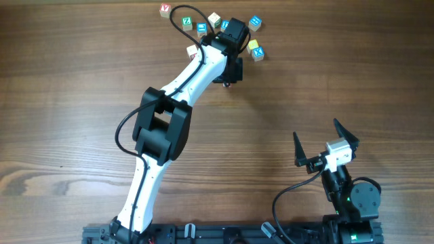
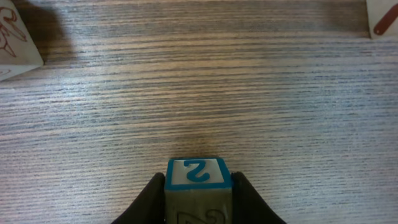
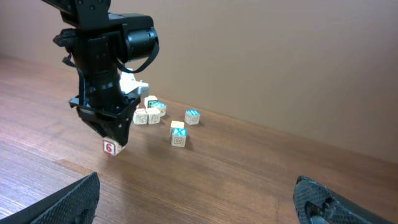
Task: Form a circle
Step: 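Lower and close the left gripper on the '2' block, lift it, then carry the '2' block left and down, set it on the table, then move the left gripper to the red 'I' block in the cluster, then close the left gripper on the red 'I' block and lift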
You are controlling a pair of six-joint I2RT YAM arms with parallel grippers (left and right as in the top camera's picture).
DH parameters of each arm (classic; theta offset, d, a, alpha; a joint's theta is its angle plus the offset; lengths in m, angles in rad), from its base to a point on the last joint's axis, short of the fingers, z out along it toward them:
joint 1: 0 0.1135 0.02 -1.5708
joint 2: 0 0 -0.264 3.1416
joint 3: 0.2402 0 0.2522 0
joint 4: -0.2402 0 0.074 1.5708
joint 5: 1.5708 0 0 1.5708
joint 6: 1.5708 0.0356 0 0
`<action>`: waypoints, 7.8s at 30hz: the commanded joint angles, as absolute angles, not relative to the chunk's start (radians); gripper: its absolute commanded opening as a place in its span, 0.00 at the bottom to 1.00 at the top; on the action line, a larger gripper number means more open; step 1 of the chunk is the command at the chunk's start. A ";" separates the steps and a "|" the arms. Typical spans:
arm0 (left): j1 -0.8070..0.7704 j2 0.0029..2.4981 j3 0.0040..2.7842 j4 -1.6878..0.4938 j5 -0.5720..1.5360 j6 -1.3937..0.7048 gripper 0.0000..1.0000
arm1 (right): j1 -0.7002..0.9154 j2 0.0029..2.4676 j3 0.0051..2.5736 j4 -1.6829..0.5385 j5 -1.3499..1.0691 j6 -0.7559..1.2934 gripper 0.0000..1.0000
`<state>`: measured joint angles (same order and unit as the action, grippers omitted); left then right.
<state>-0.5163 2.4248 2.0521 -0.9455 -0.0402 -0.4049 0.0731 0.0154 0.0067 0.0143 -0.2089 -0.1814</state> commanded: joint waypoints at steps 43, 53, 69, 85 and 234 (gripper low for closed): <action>-0.470 1.928 1.351 -0.704 -0.060 -0.748 0.23 | 0.073 0.009 0.005 0.017 -0.210 -0.184 1.00; -0.469 1.932 1.276 -0.577 -0.099 -0.749 0.23 | 0.073 0.009 0.005 0.017 -0.210 -0.184 1.00; -0.469 1.993 1.276 -0.523 -0.100 -0.749 0.48 | 0.073 0.009 0.005 0.017 -0.210 -0.184 1.00; -0.469 1.993 1.276 -0.523 -0.103 -0.749 0.38 | 0.073 0.009 0.005 0.017 -0.210 -0.184 1.00; -0.345 2.437 2.027 -0.800 -0.185 -0.501 0.34 | 0.073 0.014 0.005 0.017 -0.210 -0.184 1.00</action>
<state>-0.3515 2.4233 2.0392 -0.8028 -0.1650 -0.5129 0.0731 0.0158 0.0067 0.0143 -0.2089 -0.1814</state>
